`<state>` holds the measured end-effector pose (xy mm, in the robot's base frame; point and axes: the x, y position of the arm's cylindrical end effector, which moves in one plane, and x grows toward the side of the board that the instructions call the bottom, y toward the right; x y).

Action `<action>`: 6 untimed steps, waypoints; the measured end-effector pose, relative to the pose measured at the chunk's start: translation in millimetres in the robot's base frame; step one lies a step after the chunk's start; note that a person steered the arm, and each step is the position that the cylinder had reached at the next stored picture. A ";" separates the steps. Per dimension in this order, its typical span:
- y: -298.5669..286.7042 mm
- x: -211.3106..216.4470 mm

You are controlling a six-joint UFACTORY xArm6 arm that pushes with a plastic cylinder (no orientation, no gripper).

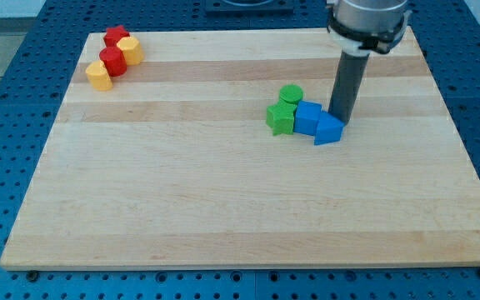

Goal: Move the triangle into the cube

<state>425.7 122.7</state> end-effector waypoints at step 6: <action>-57.2 55.1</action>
